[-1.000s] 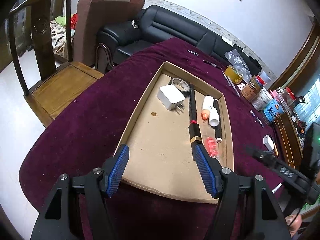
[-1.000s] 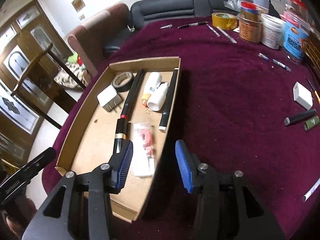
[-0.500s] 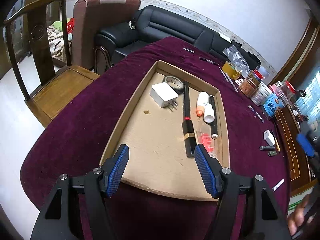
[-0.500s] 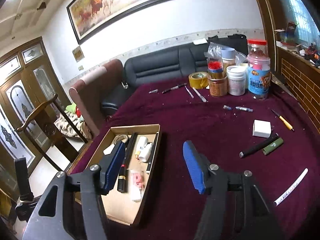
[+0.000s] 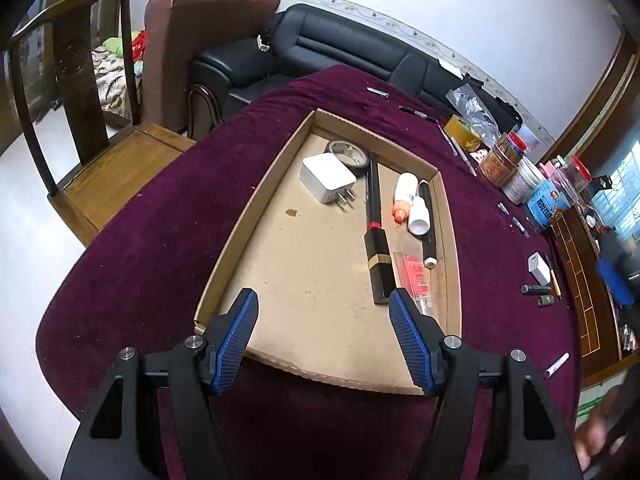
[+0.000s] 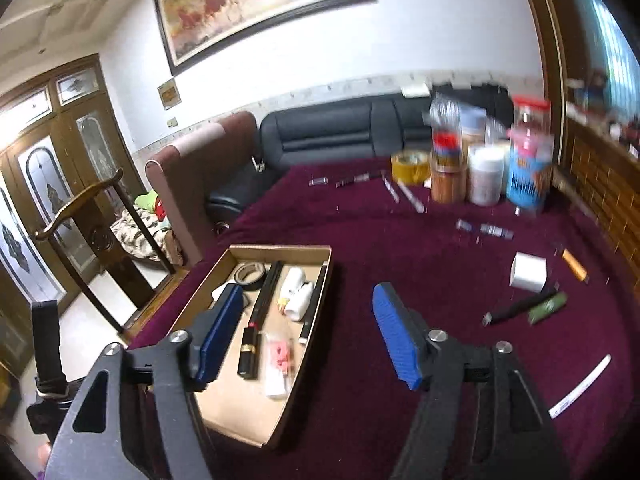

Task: Organize rigid objects
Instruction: 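Lift both grippers out of the tray, then move both open grippers over the table toward the white charger and black marker, then grasp the white square charger with the left gripper, then grasp the black marker with the right gripper while the left gripper holds the charger, then carry the charger with the left gripper while the right gripper carries the marker to the tray, then lower the charger and marker into the tray and open both grippers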

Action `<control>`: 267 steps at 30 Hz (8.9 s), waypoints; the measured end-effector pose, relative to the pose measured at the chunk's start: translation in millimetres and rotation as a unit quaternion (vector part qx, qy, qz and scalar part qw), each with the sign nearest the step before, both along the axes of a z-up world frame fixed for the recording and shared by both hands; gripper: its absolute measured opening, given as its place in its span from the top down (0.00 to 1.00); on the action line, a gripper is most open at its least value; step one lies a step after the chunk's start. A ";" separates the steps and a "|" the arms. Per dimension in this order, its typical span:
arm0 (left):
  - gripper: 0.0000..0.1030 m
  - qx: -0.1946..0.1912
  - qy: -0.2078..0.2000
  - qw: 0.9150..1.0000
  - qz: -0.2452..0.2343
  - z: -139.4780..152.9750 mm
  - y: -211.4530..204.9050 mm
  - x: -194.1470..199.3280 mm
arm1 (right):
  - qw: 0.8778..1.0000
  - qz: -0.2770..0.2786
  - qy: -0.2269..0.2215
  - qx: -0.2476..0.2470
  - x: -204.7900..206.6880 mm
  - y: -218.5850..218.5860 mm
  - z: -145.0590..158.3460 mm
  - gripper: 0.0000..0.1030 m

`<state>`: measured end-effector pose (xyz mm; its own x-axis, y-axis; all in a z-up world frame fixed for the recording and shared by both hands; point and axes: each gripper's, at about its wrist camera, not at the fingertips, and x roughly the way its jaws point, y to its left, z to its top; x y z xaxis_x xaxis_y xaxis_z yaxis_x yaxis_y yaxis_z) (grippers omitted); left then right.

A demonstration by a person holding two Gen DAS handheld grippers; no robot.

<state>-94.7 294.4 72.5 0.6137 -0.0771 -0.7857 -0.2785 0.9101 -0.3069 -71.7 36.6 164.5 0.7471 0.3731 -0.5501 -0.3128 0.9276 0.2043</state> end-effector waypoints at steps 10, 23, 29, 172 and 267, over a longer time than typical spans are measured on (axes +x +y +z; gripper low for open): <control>0.40 -0.001 0.004 1.000 0.009 -3.7 6.3 -0.6 | 0.997 0.070 -0.016 -0.015 -5.3 40.1 15.2 0.22; 0.39 0.181 -0.026 0.982 -0.044 19.5 -69.3 -0.3 | 0.993 -0.055 0.093 -0.052 20.2 -62.1 -79.9 0.22; 0.39 0.208 -0.021 0.971 -0.114 17.3 -130.8 8.3 | 0.983 -0.137 0.112 -0.047 19.6 -146.0 -92.9 0.22; 0.61 0.074 -0.028 0.974 -0.213 -19.8 -193.5 44.5 | 0.942 -0.154 0.263 -0.139 194.5 -180.9 -150.8 0.46; 0.28 0.172 -0.019 0.984 0.052 5.8 23.6 21.6 | 0.968 0.124 0.217 -0.001 91.9 140.8 -110.2 0.60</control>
